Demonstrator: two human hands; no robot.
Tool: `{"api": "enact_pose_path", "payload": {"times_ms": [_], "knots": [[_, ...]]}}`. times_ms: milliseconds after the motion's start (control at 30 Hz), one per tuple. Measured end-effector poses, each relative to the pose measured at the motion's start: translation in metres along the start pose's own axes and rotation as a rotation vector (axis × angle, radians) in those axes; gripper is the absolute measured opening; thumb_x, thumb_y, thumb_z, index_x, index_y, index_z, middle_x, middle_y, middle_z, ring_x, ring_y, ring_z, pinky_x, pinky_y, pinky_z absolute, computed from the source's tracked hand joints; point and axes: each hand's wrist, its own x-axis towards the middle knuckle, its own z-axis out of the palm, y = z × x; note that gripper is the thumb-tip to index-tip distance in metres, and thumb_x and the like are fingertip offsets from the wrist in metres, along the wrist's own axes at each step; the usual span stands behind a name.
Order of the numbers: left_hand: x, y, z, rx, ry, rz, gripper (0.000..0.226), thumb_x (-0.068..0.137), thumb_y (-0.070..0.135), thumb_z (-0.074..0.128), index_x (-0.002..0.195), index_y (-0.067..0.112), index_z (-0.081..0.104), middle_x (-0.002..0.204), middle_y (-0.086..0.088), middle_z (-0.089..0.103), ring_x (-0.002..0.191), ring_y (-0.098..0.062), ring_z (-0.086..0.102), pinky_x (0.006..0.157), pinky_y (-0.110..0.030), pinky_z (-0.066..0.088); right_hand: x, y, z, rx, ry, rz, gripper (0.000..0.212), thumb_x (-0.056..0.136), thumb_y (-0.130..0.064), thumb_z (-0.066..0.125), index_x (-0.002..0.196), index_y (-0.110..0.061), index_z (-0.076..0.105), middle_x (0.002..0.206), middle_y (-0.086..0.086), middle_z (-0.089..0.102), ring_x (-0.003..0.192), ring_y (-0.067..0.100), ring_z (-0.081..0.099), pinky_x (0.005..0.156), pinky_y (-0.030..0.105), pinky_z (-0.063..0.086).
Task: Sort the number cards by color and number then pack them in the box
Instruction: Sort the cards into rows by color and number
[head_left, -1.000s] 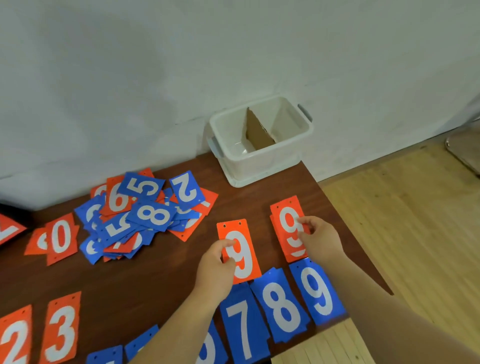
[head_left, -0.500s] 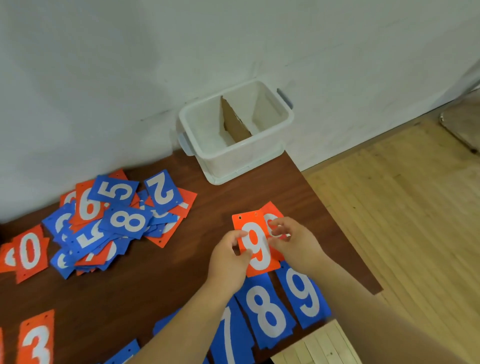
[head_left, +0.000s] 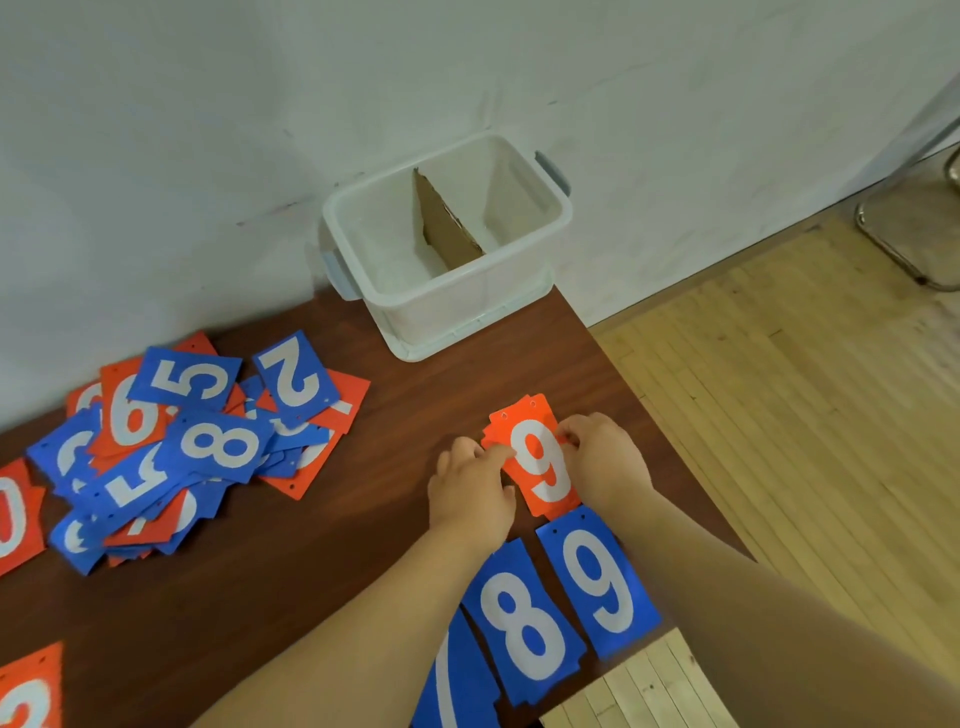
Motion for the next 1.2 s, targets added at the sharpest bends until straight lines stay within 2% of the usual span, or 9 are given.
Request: {"api": "enact_pose_path", "payload": {"times_ms": [133, 267, 333, 467, 567, 700, 900, 1200], "knots": [[-0.009, -0.012, -0.008, -0.023, -0.024, -0.004, 0.052, 0.097, 0.039, 0.06, 0.146, 0.041, 0.043, 0.132, 0.006, 0.042, 0.125, -0.017, 0.04, 0.106, -0.037, 0.044, -0.01, -0.01, -0.002, -0.005, 0.071, 0.006, 0.03, 0.101, -0.031, 0.057, 0.13, -0.023, 0.062, 0.121, 0.001, 0.062, 0.106, 0.019, 0.064, 0.085, 0.034, 0.06], [-0.036, -0.05, -0.037, -0.071, 0.066, -0.103, 0.05, 0.097, 0.045, 0.059, 0.145, 0.039, 0.045, 0.141, 0.008, 0.042, 0.131, -0.015, 0.039, 0.108, -0.037, 0.041, -0.034, -0.044, -0.006, 0.059, 0.094, -0.066, 0.032, 0.1, -0.033, 0.056, 0.131, -0.028, 0.062, 0.131, -0.004, 0.059, 0.117, 0.016, 0.058, 0.093, 0.033, 0.054], [-0.057, -0.079, -0.055, -0.066, 0.124, -0.165, 0.051, 0.095, 0.048, 0.06, 0.143, 0.038, 0.047, 0.142, 0.008, 0.044, 0.133, -0.016, 0.039, 0.108, -0.037, 0.041, -0.048, -0.071, -0.003, 0.106, 0.084, -0.127, 0.031, 0.098, -0.034, 0.06, 0.128, -0.029, 0.065, 0.132, -0.004, 0.059, 0.117, 0.016, 0.058, 0.096, 0.035, 0.054], [-0.106, -0.148, -0.09, -0.047, 0.224, -0.334, 0.053, 0.094, 0.051, 0.061, 0.143, 0.036, 0.048, 0.142, 0.005, 0.047, 0.132, -0.018, 0.043, 0.104, -0.038, 0.044, -0.074, -0.135, 0.015, 0.097, 0.008, -0.265, 0.033, 0.095, -0.039, 0.064, 0.127, -0.029, 0.065, 0.133, -0.008, 0.058, 0.118, 0.012, 0.056, 0.1, 0.028, 0.048], [-0.144, -0.205, -0.106, -0.082, 0.293, -0.466, 0.053, 0.093, 0.051, 0.063, 0.142, 0.035, 0.049, 0.139, 0.003, 0.048, 0.131, -0.022, 0.045, 0.103, -0.04, 0.044, -0.089, -0.183, 0.037, 0.091, -0.054, -0.353, 0.033, 0.095, -0.038, 0.065, 0.126, -0.029, 0.065, 0.131, -0.009, 0.057, 0.122, 0.012, 0.055, 0.102, 0.028, 0.047], [-0.19, -0.28, -0.114, -0.199, 0.395, -0.577, 0.051, 0.091, 0.046, 0.067, 0.138, 0.031, 0.055, 0.131, 0.0, 0.051, 0.123, -0.023, 0.051, 0.101, -0.039, 0.047, -0.105, -0.236, 0.074, 0.1, -0.104, -0.434, 0.031, 0.092, -0.037, 0.068, 0.122, -0.027, 0.067, 0.125, -0.006, 0.061, 0.113, 0.014, 0.06, 0.095, 0.027, 0.048], [-0.241, -0.366, -0.125, -0.27, 0.423, -0.657, 0.047, 0.091, 0.044, 0.066, 0.135, 0.032, 0.056, 0.134, -0.001, 0.055, 0.124, -0.024, 0.051, 0.104, -0.04, 0.046, -0.146, -0.3, 0.129, 0.054, -0.174, -0.453, 0.032, 0.094, -0.038, 0.066, 0.125, -0.029, 0.064, 0.129, -0.008, 0.058, 0.118, 0.012, 0.057, 0.096, 0.029, 0.048], [-0.271, -0.47, -0.158, -0.257, 0.307, -0.706, 0.058, 0.092, 0.054, 0.064, 0.144, 0.035, 0.046, 0.142, 0.001, 0.049, 0.13, -0.02, 0.049, 0.1, -0.038, 0.051, -0.184, -0.369, 0.191, 0.033, -0.178, -0.373, 0.048, 0.093, -0.038, 0.068, 0.138, -0.025, 0.056, 0.137, -0.004, 0.057, 0.124, 0.016, 0.056, 0.101, 0.035, 0.05]]}}
